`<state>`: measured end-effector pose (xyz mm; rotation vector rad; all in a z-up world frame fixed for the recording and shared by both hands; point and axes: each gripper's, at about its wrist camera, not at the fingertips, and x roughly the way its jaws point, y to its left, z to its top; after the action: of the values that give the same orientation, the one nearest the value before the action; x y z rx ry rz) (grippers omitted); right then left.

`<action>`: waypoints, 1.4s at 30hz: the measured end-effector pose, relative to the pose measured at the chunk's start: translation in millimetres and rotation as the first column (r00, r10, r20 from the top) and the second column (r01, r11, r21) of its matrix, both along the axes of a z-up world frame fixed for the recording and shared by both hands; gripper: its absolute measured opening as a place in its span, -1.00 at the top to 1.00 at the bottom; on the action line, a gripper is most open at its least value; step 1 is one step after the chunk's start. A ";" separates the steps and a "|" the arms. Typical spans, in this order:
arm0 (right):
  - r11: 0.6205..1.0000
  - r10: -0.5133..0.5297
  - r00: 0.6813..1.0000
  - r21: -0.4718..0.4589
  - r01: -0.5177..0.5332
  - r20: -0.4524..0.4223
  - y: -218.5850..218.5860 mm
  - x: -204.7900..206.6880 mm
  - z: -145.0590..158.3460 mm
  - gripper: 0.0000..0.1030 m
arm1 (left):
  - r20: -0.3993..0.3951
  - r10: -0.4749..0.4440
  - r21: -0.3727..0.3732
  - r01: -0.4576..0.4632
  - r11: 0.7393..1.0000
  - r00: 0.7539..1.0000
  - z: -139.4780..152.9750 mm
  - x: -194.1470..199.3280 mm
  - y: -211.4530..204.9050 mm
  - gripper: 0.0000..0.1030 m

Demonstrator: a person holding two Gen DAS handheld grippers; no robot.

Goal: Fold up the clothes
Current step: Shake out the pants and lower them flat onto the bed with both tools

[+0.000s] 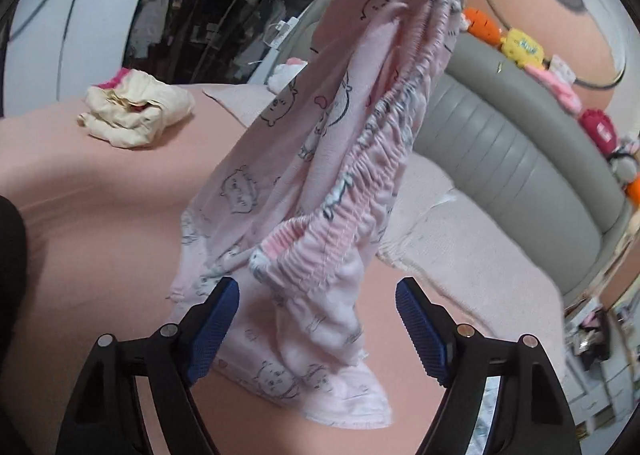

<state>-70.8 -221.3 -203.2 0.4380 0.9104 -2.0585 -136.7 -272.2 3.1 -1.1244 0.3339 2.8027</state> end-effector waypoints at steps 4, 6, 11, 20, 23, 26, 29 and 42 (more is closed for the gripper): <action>0.999 -0.046 0.998 -0.004 0.046 0.035 -4.2 -12.8 10.4 0.98 | 0.004 0.002 -0.019 -0.001 1.000 1.000 -2.2 4.0 -1.4 0.86; 0.999 -0.051 0.998 -0.001 0.051 0.024 -2.4 -18.6 19.2 0.98 | 0.002 -0.008 -0.035 0.008 0.999 1.000 -2.0 6.0 -4.8 0.86; 0.993 -0.115 0.991 -0.018 0.114 -0.068 9.2 -39.0 58.7 0.98 | -0.018 0.041 0.009 -0.041 0.999 0.999 7.1 10.3 -25.5 0.86; 0.981 -0.179 0.978 -0.101 0.168 -0.110 25.8 -76.2 142.1 0.98 | -0.101 0.068 0.042 -0.064 0.997 0.993 25.4 24.4 -39.8 0.86; 0.980 -0.185 0.974 -0.093 0.174 -0.127 22.1 -87.7 154.4 0.98 | -0.116 0.074 0.044 -0.070 0.997 0.990 26.7 18.6 -42.9 0.86; 0.980 -0.189 0.972 -0.095 0.176 -0.141 14.5 -96.5 163.6 0.98 | -0.130 0.082 0.048 -0.077 0.996 0.988 27.6 10.5 -46.6 0.86; 0.978 -0.195 0.969 -0.103 0.180 -0.154 5.0 -112.6 174.6 0.98 | -0.158 0.094 0.040 -0.089 0.995 0.983 30.0 -4.4 -52.4 0.86; 0.968 -0.239 0.948 -0.127 0.216 -0.212 -49.3 -204.8 204.6 0.98 | -0.258 0.144 0.100 -0.122 0.988 0.956 50.4 -81.7 -100.2 0.86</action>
<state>-275.6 -270.7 1.4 0.2658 0.9156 -2.3929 -218.4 -372.4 53.5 -0.7832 0.1647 3.0588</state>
